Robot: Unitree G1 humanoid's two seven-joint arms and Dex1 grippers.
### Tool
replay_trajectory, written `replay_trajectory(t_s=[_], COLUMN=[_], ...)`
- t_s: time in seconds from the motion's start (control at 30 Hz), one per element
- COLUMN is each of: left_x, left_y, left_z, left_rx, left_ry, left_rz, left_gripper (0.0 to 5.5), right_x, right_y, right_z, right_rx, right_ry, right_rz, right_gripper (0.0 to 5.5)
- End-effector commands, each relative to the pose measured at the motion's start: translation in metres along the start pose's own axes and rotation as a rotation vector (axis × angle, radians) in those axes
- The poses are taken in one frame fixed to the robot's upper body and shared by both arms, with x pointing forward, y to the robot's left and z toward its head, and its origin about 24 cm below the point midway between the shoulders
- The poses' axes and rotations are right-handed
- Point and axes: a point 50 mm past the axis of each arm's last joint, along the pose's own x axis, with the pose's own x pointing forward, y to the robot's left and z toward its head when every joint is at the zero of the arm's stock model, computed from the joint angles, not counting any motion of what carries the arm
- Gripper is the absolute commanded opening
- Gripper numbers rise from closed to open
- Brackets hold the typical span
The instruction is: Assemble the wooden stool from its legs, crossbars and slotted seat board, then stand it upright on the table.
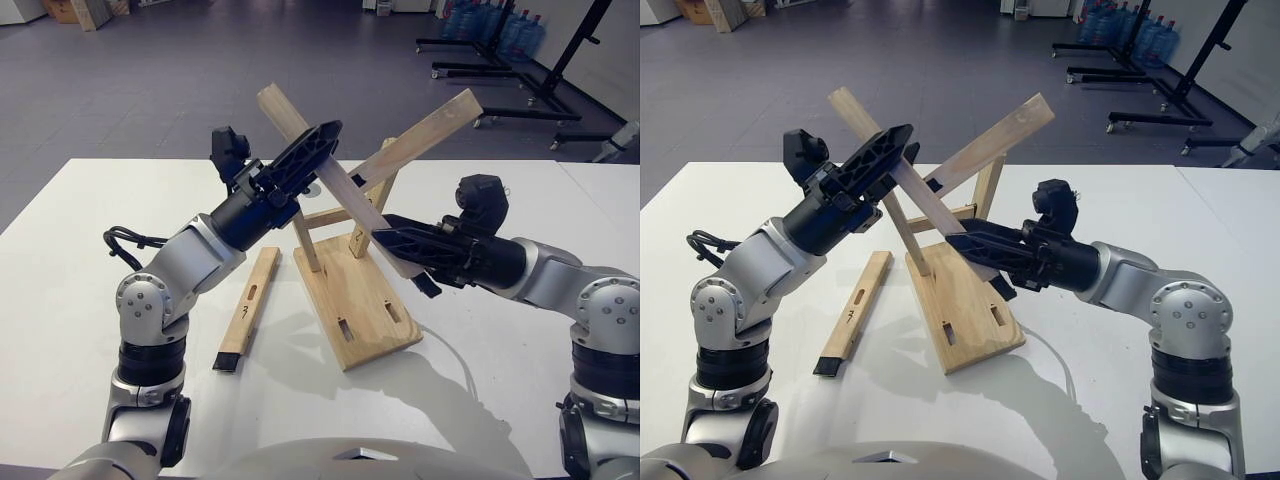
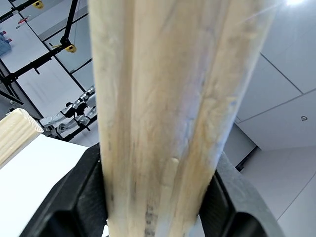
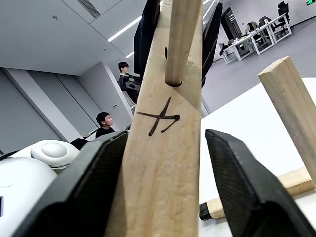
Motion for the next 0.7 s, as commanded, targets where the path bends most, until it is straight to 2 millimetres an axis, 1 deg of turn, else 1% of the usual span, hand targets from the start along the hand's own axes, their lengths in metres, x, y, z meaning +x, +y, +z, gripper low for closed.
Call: replay_trajectory(t_s=[0.03,0.13,0.33,0.37,0.43,0.5,0.6,0.67,0.7], left_x=[0.0,0.0,-0.002,-0.002,-0.003,-0.004,-0.007,-0.01,-0.014], left_y=[-0.001,0.0,0.002,0.002,0.0,-0.003,-0.009,-0.013,-0.013], left_z=[0.0,0.001,0.004,0.004,0.006,0.007,0.01,0.01,0.008], left_rx=[0.006,0.013,0.048,0.069,0.127,0.24,0.549,0.673,0.704], left_ry=[0.006,0.008,0.011,0.014,0.026,0.063,0.147,0.178,0.187], left_rz=[0.001,0.006,0.022,0.025,0.026,0.035,0.046,0.037,0.034], left_gripper=[2.12,2.08,2.07,2.07,2.06,2.06,2.06,2.06,2.06], right_x=[0.0,-0.003,-0.013,-0.016,-0.026,-0.037,-0.055,-0.064,-0.067], right_y=[-0.001,-0.002,-0.001,-0.001,-0.002,-0.003,-0.01,-0.013,-0.016], right_z=[0.0,0.0,0.008,0.011,0.018,0.024,0.03,0.03,0.024], right_rx=[-0.002,0.007,-0.002,-0.014,-0.04,-0.071,-0.143,-0.19,-0.215], right_ry=[-0.005,-0.009,-0.024,-0.024,-0.028,-0.019,0.03,0.091,0.149], right_rz=[-0.016,-0.022,-0.044,-0.057,-0.098,-0.152,-0.266,-0.325,-0.353], right_gripper=[3.65,4.3,5.31,5.4,5.4,5.4,5.4,5.4,5.4])
